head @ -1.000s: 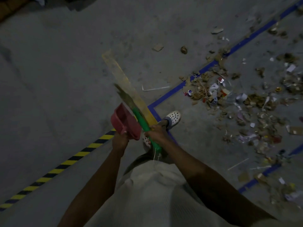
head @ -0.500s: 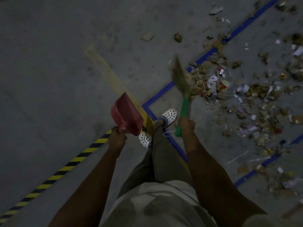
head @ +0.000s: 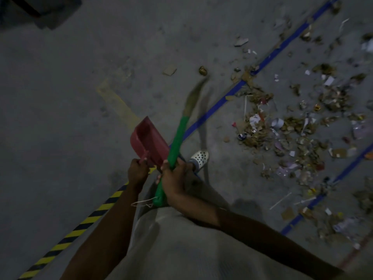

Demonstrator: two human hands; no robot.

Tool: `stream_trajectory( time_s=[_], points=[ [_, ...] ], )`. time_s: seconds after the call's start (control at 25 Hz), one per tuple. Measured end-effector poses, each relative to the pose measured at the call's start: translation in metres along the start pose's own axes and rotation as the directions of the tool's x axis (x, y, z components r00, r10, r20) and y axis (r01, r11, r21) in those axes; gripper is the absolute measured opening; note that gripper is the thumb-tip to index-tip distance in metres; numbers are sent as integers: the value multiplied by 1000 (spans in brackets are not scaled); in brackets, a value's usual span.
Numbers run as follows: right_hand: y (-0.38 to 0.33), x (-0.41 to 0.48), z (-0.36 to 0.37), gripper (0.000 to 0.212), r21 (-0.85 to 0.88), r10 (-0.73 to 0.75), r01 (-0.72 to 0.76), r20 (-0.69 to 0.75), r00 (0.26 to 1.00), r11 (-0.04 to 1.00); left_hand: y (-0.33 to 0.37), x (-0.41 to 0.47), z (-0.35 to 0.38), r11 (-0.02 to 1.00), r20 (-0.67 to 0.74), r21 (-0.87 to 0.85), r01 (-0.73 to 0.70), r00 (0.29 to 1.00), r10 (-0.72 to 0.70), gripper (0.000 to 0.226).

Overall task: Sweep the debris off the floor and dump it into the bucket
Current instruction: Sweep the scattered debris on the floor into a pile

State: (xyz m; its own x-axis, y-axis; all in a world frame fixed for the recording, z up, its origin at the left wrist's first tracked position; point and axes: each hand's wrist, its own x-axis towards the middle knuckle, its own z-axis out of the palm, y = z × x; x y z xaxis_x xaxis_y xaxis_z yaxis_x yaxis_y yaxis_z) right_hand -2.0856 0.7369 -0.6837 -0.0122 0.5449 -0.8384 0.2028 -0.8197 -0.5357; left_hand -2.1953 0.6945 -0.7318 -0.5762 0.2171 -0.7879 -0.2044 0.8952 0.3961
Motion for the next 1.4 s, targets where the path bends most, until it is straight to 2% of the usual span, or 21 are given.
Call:
stream_trajectory(
  time_s=[0.08,0.2,0.32,0.4,0.52,0.68,0.76,0.88,0.96,1.04,1.08,1.16,1.24,1.4],
  points=[
    [-18,5,12,36,-18,17,-14,163,986,1000,7,0,-19,1000,-79,4,0,997,1,45],
    [-57,33,44,31,-84,95,-74,277,956,994,15,15,-48,1000,-166,-14,19,986,-21,47],
    [-98,74,85,26,-161,154,-115,257,954,980,37,44,-73,998,-166,8,60,984,-58,52],
    [-124,108,109,27,-212,162,-113,232,959,971,58,66,-86,998,-132,53,39,991,-32,54],
    [-160,161,136,34,-235,163,-138,93,982,962,97,112,-114,993,-53,117,-13,998,20,51],
    [-190,212,151,8,45,222,-219,-77,972,975,152,177,-145,966,33,224,-132,991,128,36],
    [-198,232,152,6,265,257,-209,-162,953,941,176,204,-155,940,59,272,-206,979,197,31],
    [-212,259,146,25,635,329,-121,-221,918,763,205,237,-163,885,109,376,-275,961,253,29],
    [-225,259,146,23,745,366,-18,-306,879,667,224,249,-164,868,134,402,-290,957,258,29],
    [-231,241,153,5,760,376,106,-431,820,641,245,251,-159,862,172,409,-301,953,251,32],
    [-228,226,161,11,700,361,125,-503,785,703,255,249,-154,863,196,406,-300,951,239,34],
    [-211,189,185,37,533,302,50,-551,778,844,277,240,-142,864,218,404,-302,949,229,40],
    [-200,156,195,41,480,262,14,-503,823,877,302,230,-125,850,253,409,-332,936,243,44],
    [-209,162,146,43,518,239,-76,-254,937,852,350,215,-85,801,325,446,-398,906,269,49]
  ],
)
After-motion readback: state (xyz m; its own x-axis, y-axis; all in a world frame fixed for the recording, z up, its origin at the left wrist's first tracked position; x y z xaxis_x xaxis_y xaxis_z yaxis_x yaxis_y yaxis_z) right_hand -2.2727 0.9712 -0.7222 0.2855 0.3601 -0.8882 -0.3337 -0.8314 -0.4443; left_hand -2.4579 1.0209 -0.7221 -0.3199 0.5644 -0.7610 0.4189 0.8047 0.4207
